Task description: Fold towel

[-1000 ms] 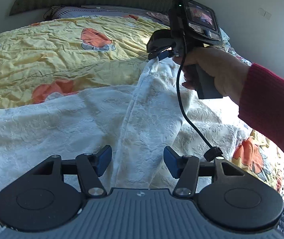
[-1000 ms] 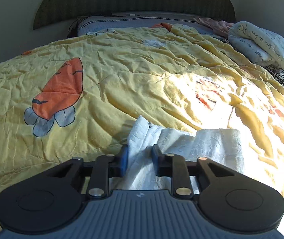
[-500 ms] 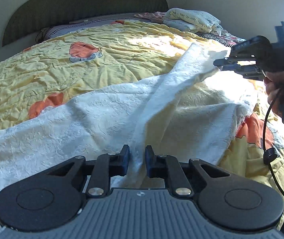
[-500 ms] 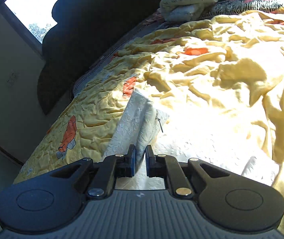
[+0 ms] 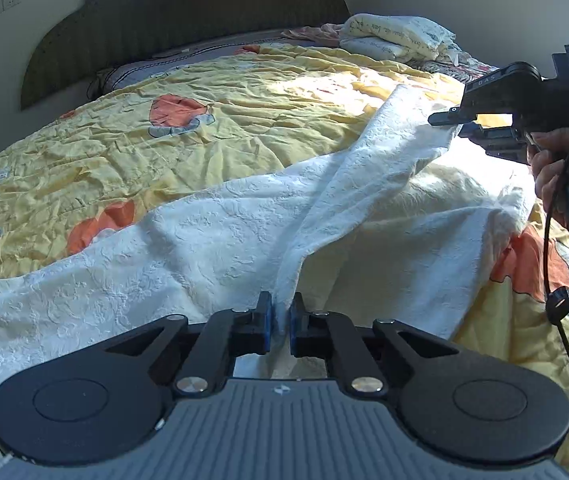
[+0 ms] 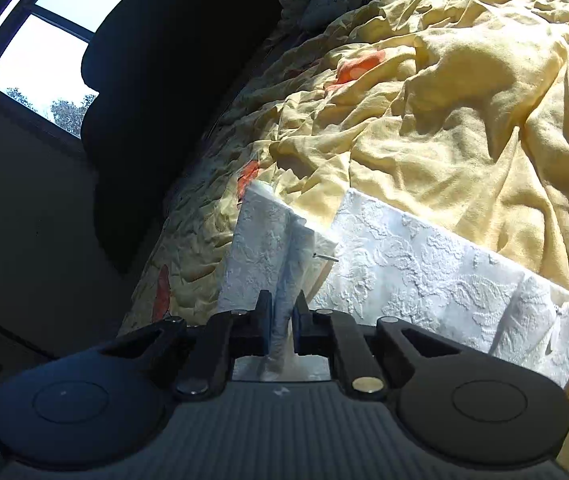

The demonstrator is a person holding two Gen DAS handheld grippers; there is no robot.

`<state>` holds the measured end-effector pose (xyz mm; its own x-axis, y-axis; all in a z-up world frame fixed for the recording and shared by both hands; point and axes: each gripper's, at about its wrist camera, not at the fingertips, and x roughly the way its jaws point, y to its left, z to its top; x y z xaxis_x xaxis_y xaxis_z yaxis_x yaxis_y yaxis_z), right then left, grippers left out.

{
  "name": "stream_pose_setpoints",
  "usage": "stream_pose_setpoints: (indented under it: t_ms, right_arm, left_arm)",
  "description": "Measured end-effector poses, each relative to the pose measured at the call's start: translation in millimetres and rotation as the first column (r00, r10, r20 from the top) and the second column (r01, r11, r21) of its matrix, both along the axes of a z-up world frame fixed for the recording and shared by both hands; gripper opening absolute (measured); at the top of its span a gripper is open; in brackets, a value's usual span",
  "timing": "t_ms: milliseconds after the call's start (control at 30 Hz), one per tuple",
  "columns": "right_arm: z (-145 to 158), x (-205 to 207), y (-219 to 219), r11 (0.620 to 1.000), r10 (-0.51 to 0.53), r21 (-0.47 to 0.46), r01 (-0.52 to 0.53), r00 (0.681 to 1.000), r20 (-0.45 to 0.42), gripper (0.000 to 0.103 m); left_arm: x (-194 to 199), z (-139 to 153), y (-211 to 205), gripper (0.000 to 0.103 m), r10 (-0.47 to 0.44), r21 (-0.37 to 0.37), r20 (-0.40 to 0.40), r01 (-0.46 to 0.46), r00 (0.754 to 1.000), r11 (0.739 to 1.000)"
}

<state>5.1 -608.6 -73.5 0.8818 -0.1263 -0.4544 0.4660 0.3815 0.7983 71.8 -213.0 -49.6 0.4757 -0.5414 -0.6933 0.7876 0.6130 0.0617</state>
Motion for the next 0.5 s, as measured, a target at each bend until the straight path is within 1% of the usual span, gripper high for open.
stream_pose_setpoints:
  t_ms: [33, 67, 133, 167, 200, 233, 267, 300, 333, 367, 400, 433, 467, 500]
  right_arm:
    - [13, 4, -2, 1.000, 0.017, -0.025, -0.017, 1.000, 0.009, 0.007]
    - [32, 7, -2, 0.997, 0.037, -0.067, -0.035, 0.999, 0.039, 0.007]
    - [74, 1, 4, 0.982, 0.083, -0.183, -0.055, 0.985, 0.150, 0.007]
    - [94, -10, 9, 0.967, 0.103, -0.250, -0.049, 0.973, 0.208, 0.007]
    - [106, -20, 12, 0.953, 0.113, -0.299, -0.039, 0.966, 0.234, 0.007]
    - [109, -32, 14, 0.947, 0.100, -0.321, -0.021, 0.967, 0.233, 0.007]
    - [101, -47, 13, 0.951, 0.067, -0.310, -0.002, 0.977, 0.200, 0.007]
    - [88, -56, 11, 0.959, 0.040, -0.284, 0.003, 0.989, 0.144, 0.007]
    - [64, -69, 6, 0.970, 0.011, -0.242, 0.000, 0.999, 0.047, 0.007]
    - [42, -77, 2, 0.981, -0.008, -0.196, 0.001, 0.999, -0.033, 0.007]
    - [17, -87, -1, 0.992, -0.024, -0.128, 0.013, 0.996, -0.087, 0.007]
    - [0, -96, -3, 0.997, -0.035, -0.066, 0.029, 0.995, -0.097, 0.007]
    - [-12, -103, -3, 0.999, -0.046, -0.029, 0.044, 0.994, -0.097, 0.007]
    - [-16, -108, -2, 0.999, -0.052, -0.021, 0.050, 0.994, -0.094, 0.007]
  left_arm:
    - [2, 3, 1, 0.008, 0.023, -0.014, 0.000, -0.023, 1.000, 1.000]
    - [4, 7, 3, 0.008, 0.049, -0.032, 0.008, -0.049, 0.999, 0.998]
    - [2, 24, 11, 0.008, 0.094, -0.096, 0.052, -0.089, 0.994, 0.991]
    - [-1, 33, 15, 0.007, 0.101, -0.127, 0.075, -0.091, 0.992, 0.988]
    - [-7, 42, 17, 0.007, 0.098, -0.150, 0.105, -0.082, 0.990, 0.985]
    - [-14, 48, 17, 0.007, 0.075, -0.151, 0.132, -0.055, 0.988, 0.987]
    - [-21, 50, 15, 0.007, 0.026, -0.127, 0.152, -0.006, 0.988, 0.992]
    - [-28, 49, 12, 0.007, -0.032, -0.092, 0.137, 0.044, 0.990, 0.995]
    - [-33, 43, 10, 0.007, -0.073, -0.071, 0.092, 0.080, 0.993, 0.994]
    - [-36, 36, 8, 0.007, -0.106, -0.058, 0.051, 0.109, 0.993, 0.992]
    - [-40, 25, 7, 0.008, -0.140, -0.040, 0.020, 0.141, 0.990, 0.989]
    - [-45, 16, 6, 0.008, -0.148, -0.016, 0.021, 0.148, 0.989, 0.989]
    - [-49, 10, 4, 0.007, -0.146, 0.006, 0.034, 0.146, 0.989, 0.989]
    - [-53, 4, 4, 0.007, -0.147, 0.020, 0.040, 0.147, 0.988, 0.989]
